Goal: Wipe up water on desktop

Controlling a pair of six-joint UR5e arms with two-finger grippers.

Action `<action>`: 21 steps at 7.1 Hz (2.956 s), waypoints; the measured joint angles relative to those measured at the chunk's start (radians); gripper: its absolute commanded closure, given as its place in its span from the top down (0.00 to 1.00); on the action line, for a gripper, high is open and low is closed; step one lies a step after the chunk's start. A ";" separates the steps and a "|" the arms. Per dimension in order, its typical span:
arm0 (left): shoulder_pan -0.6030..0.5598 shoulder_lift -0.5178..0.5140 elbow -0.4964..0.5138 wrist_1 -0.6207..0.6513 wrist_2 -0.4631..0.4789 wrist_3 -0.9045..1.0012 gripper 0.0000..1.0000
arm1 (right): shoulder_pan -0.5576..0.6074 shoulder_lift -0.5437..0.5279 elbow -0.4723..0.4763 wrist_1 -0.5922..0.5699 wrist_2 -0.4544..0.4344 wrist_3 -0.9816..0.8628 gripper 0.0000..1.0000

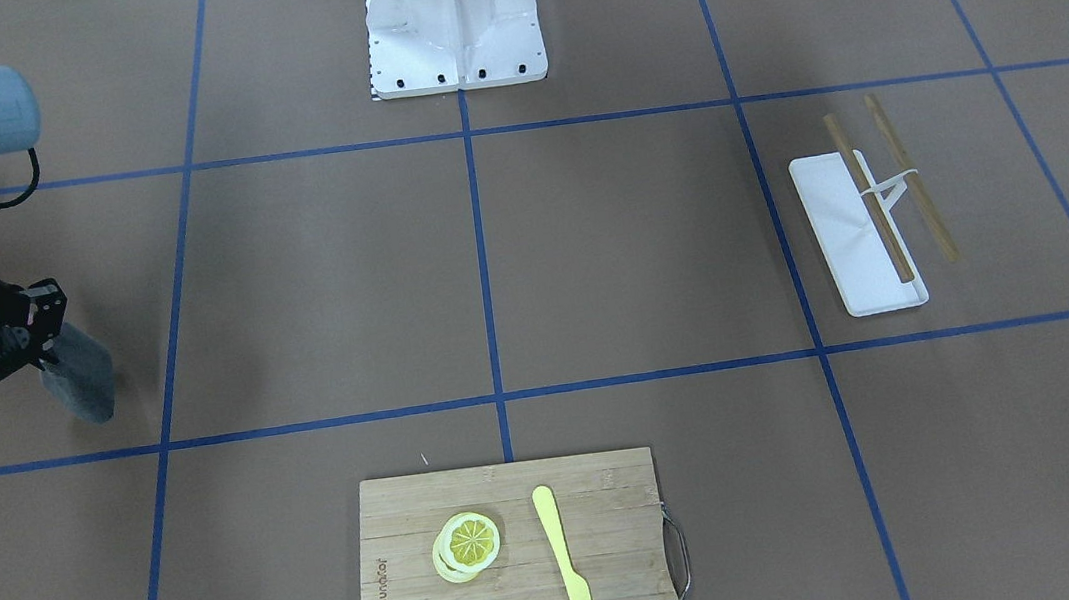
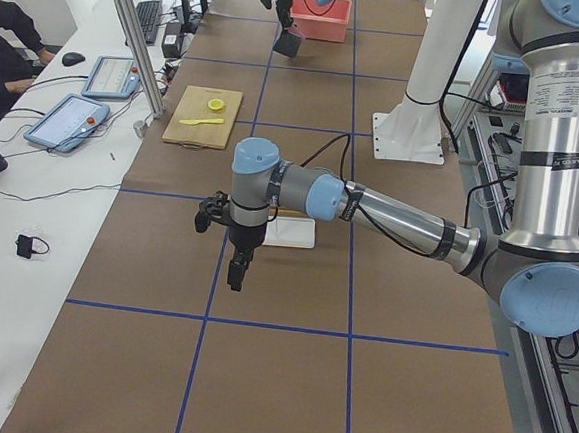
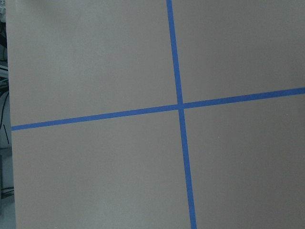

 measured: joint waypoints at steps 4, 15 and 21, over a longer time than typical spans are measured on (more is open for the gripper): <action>-0.001 0.005 -0.010 0.000 0.000 0.001 0.98 | 0.328 0.052 0.094 -0.314 0.053 -0.251 0.00; -0.002 0.007 -0.011 0.000 -0.029 0.001 0.98 | 0.353 -0.341 -0.052 -0.195 0.068 -0.613 1.00; -0.046 0.010 -0.013 0.009 -0.031 0.014 0.98 | 0.484 -0.178 -0.072 -0.071 0.092 -0.458 1.00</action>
